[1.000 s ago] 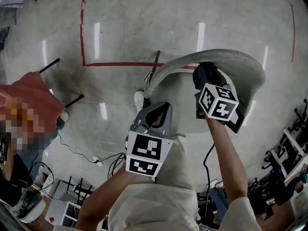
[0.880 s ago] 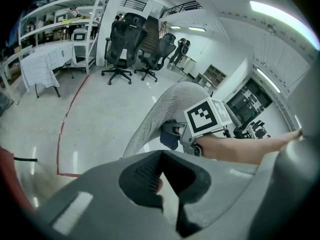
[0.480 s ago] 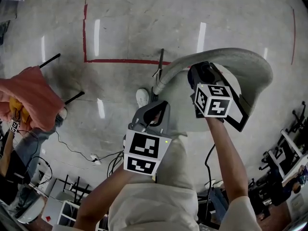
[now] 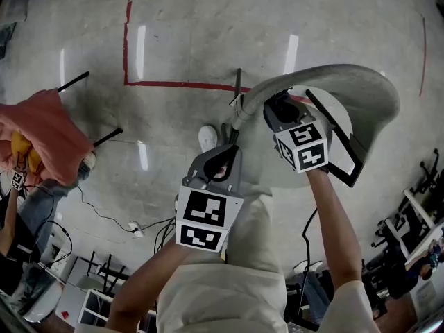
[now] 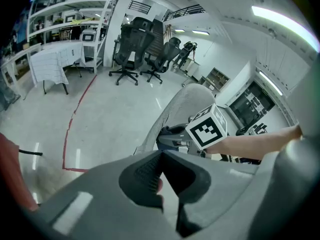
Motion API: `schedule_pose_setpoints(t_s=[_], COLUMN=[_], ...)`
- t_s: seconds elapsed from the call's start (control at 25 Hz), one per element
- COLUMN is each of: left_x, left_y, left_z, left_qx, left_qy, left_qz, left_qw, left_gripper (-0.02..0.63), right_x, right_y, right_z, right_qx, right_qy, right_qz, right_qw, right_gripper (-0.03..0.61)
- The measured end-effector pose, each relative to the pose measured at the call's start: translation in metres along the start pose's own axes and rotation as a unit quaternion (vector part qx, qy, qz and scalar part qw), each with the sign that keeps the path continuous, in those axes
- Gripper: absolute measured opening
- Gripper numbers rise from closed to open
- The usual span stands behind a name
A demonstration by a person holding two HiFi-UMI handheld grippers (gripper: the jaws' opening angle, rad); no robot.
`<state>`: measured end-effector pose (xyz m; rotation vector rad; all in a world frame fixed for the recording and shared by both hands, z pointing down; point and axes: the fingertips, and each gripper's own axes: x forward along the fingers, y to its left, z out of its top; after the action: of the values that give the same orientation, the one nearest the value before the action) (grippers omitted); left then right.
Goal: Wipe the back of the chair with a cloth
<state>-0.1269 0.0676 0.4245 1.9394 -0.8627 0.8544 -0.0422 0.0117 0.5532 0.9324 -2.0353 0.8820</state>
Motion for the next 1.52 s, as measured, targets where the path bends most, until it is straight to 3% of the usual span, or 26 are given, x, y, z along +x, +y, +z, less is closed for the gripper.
schedule_pose_setpoints(t_s=[0.2,0.4,0.6,0.76,0.84,0.96,1.04,1.12,1.2,1.32,1.52], left_x=[-0.007,-0.012,-0.015,-0.015,-0.014,-0.010,-0.006,-0.001,0.003,0.010,0.023], left_y=[0.001,-0.003,-0.008,-0.012,-0.016,-0.027,-0.034,-0.042,-0.052,-0.068,-0.095], left_z=[-0.011,-0.024,-0.035,-0.040,-0.042,-0.042,-0.042,-0.043,-0.044,-0.044,-0.046], left_qx=[0.003,0.009,0.020,0.030,0.035,0.045,0.053,0.064,0.076,0.092,0.121], left_qy=[-0.002,0.001,0.006,0.011,0.013,0.017,0.021,0.026,0.032,0.041,0.058], left_qz=[0.001,-0.001,-0.004,-0.005,-0.008,-0.013,-0.017,-0.023,-0.031,-0.042,-0.059], left_qw=[1.0000,1.0000,0.9998,0.9995,0.9993,0.9988,0.9982,0.9974,0.9961,0.9940,0.9892], left_gripper=[0.000,0.000,0.000,0.000,0.000,0.000,0.000,0.000,0.000,0.000,0.000], right_x=[0.007,0.008,-0.012,-0.042,-0.058,-0.079,-0.092,-0.106,-0.120,-0.139,-0.164], right_y=[0.032,0.047,0.054,0.051,0.047,0.033,0.012,-0.013,-0.038,-0.070,-0.113], right_z=[-0.013,-0.021,-0.025,-0.031,-0.036,-0.046,-0.055,-0.068,-0.084,-0.112,-0.160], right_qx=[-0.037,-0.025,0.076,0.175,0.201,0.219,0.243,0.286,0.349,0.424,0.493], right_qy=[0.014,-0.002,-0.056,-0.120,-0.144,-0.167,-0.182,-0.198,-0.219,-0.240,-0.243], right_qz=[0.069,0.079,0.084,0.084,0.079,0.050,0.003,-0.058,-0.106,-0.155,-0.228], right_qw=[0.997,0.997,0.992,0.974,0.966,0.960,0.953,0.936,0.905,0.859,0.804], right_gripper=[0.078,0.078,0.078,0.078,0.077,0.077,0.077,0.077,0.077,0.077,0.077])
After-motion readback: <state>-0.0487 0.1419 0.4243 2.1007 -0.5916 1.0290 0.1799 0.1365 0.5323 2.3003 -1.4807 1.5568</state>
